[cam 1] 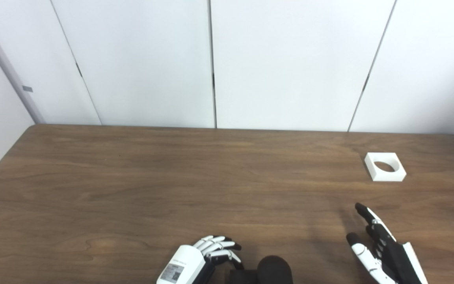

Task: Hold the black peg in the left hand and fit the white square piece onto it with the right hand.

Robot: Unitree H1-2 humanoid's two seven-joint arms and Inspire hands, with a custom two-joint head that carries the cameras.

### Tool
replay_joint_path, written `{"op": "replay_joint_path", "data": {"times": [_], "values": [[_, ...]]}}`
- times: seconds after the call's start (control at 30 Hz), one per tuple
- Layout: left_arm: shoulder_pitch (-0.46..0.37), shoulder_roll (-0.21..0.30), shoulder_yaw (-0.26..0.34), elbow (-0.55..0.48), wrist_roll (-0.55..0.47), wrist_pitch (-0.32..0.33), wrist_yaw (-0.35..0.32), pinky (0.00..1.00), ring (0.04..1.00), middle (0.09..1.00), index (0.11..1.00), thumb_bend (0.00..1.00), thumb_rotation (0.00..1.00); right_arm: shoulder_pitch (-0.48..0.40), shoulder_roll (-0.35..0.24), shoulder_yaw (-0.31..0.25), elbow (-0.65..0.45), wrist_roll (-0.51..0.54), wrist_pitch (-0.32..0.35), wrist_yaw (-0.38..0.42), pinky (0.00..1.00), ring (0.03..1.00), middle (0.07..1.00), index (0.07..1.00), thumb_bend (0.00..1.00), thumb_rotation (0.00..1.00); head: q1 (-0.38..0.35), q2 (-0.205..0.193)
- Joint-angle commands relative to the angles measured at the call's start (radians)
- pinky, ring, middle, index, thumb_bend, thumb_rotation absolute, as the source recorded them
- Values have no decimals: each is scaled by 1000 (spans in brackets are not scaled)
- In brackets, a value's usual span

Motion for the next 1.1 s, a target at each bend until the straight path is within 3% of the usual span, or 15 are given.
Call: {"op": "replay_joint_path", "data": {"times": [0.0, 0.07, 0.27, 0.37, 0.53, 0.63, 0.67, 0.83, 1.07], "values": [[29, 7, -6, 68, 73, 37, -12, 828, 828, 775, 487, 517, 48, -17, 23, -3, -39, 1, -17, -2, 1000, 997, 941, 898, 441, 600, -2, 0], [25, 10, -6, 73, 114, 32, 8, 817, 816, 765, 487, 518, 48, -17, 26, -7, -42, 19, -11, 0, 1000, 994, 940, 895, 438, 600, -6, -2], [17, 21, -2, 72, 187, 39, 29, 821, 804, 754, 486, 520, 48, -23, 29, -18, -119, 109, 106, 8, 1000, 1000, 937, 879, 445, 568, -29, -1], [19, 20, 6, 66, 211, 59, 20, 814, 799, 753, 487, 520, 49, -39, 4, -26, -173, 99, 167, 8, 1000, 1000, 940, 874, 410, 489, -40, -2], [21, 17, 17, 58, 233, 88, -6, 811, 803, 762, 487, 520, 50, -102, -36, -86, -235, 142, 271, 14, 936, 946, 916, 853, 459, 294, -57, -5], [23, 15, 22, 62, 237, 94, 1, 797, 798, 758, 487, 519, 49, -158, -117, -93, -258, 38, 320, 32, 967, 952, 899, 819, 514, 235, -73, -6], [23, 14, 24, 66, 235, 94, 3, 792, 796, 758, 487, 519, 49, -182, -162, -91, -258, -2, 332, 49, 987, 962, 905, 798, 599, 202, -83, -7], [17, 16, 37, 77, 215, 90, 4, 784, 797, 759, 487, 519, 48, -270, -303, -60, -225, -143, 378, 108, 974, 959, 927, 816, 740, 167, -114, -7], [10, 37, 64, 74, 185, 79, -7, 774, 794, 761, 488, 518, 48, -375, -386, 2, -80, -352, 369, 132, 920, 977, 933, 835, 882, 85, -190, 12]]}}
